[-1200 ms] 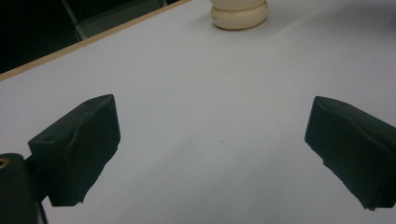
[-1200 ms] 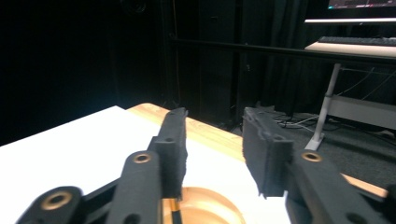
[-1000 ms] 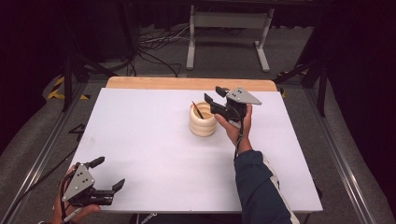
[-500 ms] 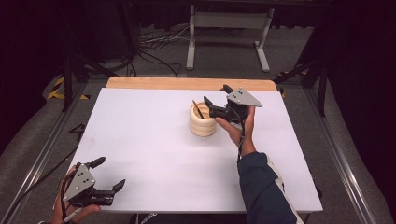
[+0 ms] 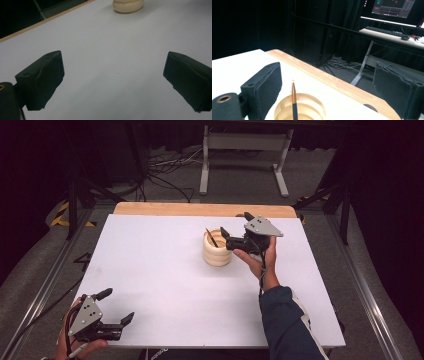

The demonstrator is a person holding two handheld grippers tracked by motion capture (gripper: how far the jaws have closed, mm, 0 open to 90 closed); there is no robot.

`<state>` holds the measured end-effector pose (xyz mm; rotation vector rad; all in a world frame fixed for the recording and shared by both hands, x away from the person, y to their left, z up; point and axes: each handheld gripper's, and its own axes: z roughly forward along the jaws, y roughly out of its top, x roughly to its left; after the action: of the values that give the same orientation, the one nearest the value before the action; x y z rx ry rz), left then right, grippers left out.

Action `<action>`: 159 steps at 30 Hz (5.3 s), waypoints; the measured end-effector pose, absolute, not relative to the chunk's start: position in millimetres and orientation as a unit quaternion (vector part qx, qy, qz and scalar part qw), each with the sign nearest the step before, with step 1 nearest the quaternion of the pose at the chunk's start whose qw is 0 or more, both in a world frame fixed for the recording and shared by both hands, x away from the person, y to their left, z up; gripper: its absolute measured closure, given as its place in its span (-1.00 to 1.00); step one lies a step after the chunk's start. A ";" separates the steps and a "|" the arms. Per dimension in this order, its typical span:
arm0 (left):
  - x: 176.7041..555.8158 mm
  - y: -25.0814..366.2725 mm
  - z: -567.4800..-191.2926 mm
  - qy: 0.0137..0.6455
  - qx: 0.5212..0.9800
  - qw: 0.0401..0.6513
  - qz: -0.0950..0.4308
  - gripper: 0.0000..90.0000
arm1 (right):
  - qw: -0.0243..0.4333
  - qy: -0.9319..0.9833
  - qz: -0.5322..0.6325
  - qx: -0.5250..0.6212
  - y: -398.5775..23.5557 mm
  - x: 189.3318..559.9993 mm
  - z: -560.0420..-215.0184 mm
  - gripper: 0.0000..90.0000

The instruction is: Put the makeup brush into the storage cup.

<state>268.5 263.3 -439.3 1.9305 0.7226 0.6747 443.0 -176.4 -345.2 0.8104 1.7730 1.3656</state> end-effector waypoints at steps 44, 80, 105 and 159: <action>268.1 261.5 -439.4 0.292 0.790 0.459 0.282 -0.91 | 0.410 0.685 0.523 0.297 -206.5 399.4 -346.4 -0.87; 268.4 260.1 -439.4 0.291 0.793 0.454 0.283 -0.91 | 0.438 0.671 0.529 0.278 -236.3 361.0 -348.7 -0.93; 268.1 260.4 -439.5 0.291 0.794 0.454 0.282 -0.91 | 0.455 0.674 0.521 0.259 -247.1 333.7 -362.6 -0.90; 268.7 259.4 -439.9 0.290 0.795 0.453 0.280 -0.91 | 0.468 0.681 0.497 0.265 -286.0 290.3 -401.4 -0.86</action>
<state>268.7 259.4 -439.9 1.9636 0.7161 0.6920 290.3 -286.0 -401.4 0.6490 1.6693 1.2197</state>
